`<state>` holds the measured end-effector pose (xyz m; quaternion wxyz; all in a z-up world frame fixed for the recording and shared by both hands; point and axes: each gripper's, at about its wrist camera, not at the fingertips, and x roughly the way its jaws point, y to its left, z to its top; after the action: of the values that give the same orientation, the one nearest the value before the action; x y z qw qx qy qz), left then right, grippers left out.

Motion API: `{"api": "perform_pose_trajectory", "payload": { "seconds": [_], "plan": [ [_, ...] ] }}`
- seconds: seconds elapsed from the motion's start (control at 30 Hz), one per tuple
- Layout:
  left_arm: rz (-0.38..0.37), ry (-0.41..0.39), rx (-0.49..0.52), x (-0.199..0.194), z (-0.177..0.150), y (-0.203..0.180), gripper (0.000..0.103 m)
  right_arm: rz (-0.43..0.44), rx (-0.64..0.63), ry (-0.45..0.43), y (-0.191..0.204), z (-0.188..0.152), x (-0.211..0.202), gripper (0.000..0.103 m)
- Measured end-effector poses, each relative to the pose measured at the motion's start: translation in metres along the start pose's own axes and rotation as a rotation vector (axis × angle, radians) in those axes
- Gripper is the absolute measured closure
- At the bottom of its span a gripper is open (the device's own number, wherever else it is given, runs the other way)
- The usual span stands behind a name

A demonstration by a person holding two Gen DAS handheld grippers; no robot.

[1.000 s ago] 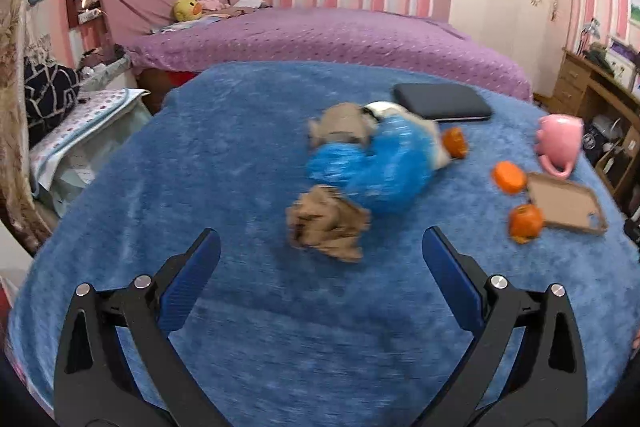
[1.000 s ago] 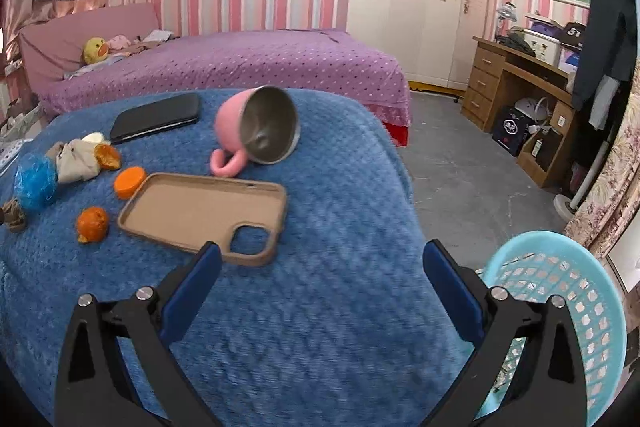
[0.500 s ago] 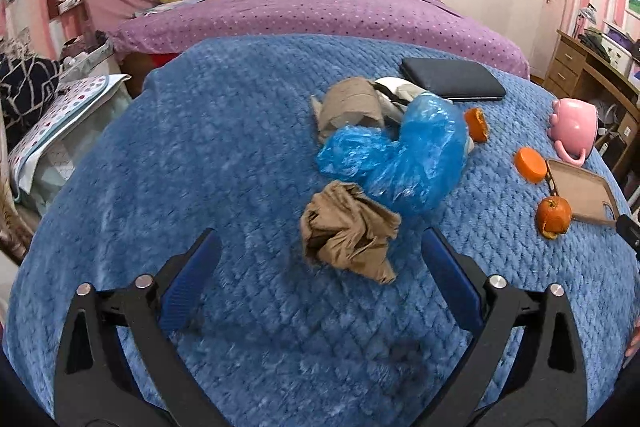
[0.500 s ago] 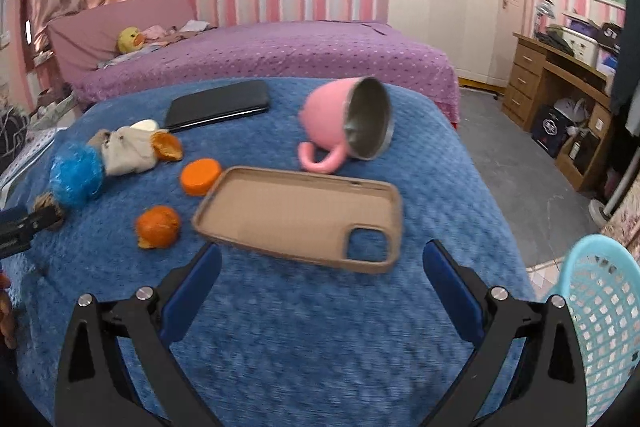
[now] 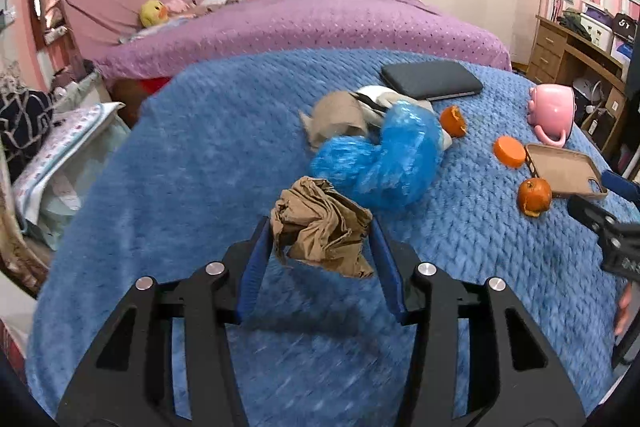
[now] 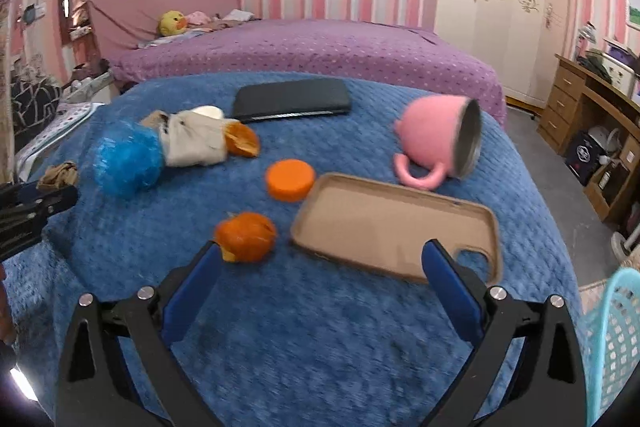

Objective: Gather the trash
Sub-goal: 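Grasp the tangerine with the right tool while the left tool grasps a crumpled tan stocking, then carry the tangerine in the right tool and the stocking in the left tool over the blue basket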

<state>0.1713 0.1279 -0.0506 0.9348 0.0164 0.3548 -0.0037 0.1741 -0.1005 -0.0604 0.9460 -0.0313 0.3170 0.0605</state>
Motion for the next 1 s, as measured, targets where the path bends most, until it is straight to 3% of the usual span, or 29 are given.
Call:
{"api": "perform_pose_trajectory", "payload": {
  "seconds": [0.03, 0.1, 0.23, 0.3, 0.4, 0.73, 1.0],
  "plan": [
    [0.006, -0.008, -0.010, -0.005, 0.000, 0.006, 0.055, 0.010, -0.006, 0.002, 0.003, 0.002, 0.002, 0.006],
    [0.022, -0.019, -0.039, -0.009, 0.000, 0.018, 0.055, 0.041, -0.025, 0.021, 0.014, 0.005, 0.010, 0.023],
    [0.047, -0.022, -0.126, -0.011, 0.001, 0.040, 0.055, 0.072, -0.067, 0.071, 0.033, 0.007, 0.026, 0.039],
    [0.053, -0.025, -0.149, -0.011, 0.002, 0.046, 0.055, 0.071, -0.091, 0.105, 0.041, 0.007, 0.036, 0.055],
    [0.058, -0.033, -0.163, -0.012, 0.005, 0.049, 0.055, 0.089, -0.102, 0.135, 0.044, 0.006, 0.042, 0.068],
    [0.047, -0.066, -0.135, -0.022, 0.007, 0.020, 0.055, 0.111, -0.070, 0.021, 0.021, 0.008, -0.002, 0.075],
    [-0.022, -0.114, -0.110, -0.044, 0.009, -0.032, 0.055, 0.045, -0.008, -0.024, -0.045, -0.003, -0.051, 0.075]
  ]
}}
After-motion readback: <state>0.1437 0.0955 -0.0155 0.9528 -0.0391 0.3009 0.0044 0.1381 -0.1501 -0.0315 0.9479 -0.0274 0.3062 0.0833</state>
